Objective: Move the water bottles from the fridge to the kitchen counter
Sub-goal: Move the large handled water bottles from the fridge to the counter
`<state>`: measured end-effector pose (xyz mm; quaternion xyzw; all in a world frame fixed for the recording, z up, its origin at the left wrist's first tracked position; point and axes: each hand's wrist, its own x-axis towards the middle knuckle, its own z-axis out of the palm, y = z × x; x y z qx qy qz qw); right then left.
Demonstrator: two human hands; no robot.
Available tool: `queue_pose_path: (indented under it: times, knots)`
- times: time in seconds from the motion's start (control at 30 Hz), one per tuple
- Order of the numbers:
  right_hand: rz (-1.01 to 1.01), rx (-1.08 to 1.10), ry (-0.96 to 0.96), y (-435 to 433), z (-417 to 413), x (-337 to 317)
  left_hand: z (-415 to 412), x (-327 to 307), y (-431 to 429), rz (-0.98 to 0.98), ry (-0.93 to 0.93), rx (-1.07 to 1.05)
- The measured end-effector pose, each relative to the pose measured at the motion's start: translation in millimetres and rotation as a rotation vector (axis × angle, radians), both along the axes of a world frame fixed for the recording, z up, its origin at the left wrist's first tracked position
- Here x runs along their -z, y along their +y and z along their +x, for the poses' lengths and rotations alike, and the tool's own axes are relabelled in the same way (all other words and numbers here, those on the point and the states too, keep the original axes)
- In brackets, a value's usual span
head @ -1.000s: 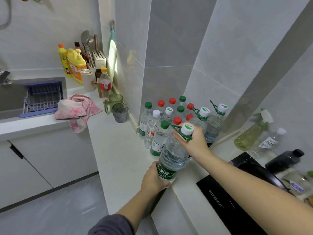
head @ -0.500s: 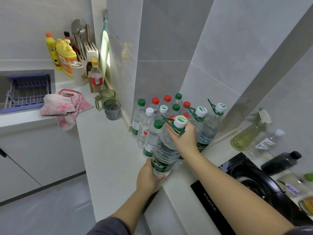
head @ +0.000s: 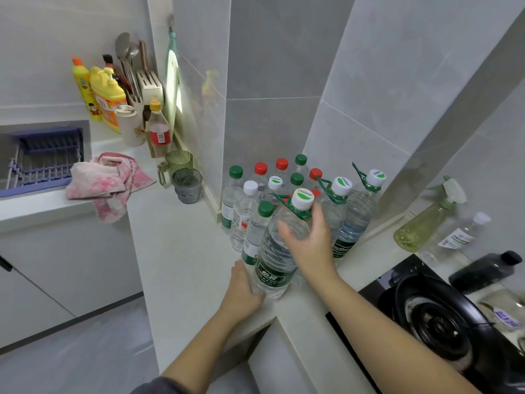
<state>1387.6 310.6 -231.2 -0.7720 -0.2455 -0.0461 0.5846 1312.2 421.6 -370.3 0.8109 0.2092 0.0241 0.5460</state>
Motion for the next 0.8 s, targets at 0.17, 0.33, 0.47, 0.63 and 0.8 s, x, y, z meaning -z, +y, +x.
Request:
queue_pose_path:
  times: [0.17, 0.33, 0.47, 0.63, 0.8]
  knots:
    - [-0.111, 0.179, -0.038, -23, -31, 53, 28, -19, 44, -0.298, -0.016, -0.291]
    - [-0.157, 0.329, 0.103, -22, -49, 103, 72, -32, 49, -0.474, -0.266, -0.385]
    - [-0.115, 0.381, 0.204, -10, -49, 131, 106, -25, 53, -0.553, -0.243, -0.501]
    - [0.102, 0.311, 0.406, -5, -42, 155, 132, -11, 59, -0.75, -0.219, -0.552]
    - [0.084, 0.306, 0.394, -2, -36, 163, 137, -7, 59, -0.721, -0.291, -0.56]
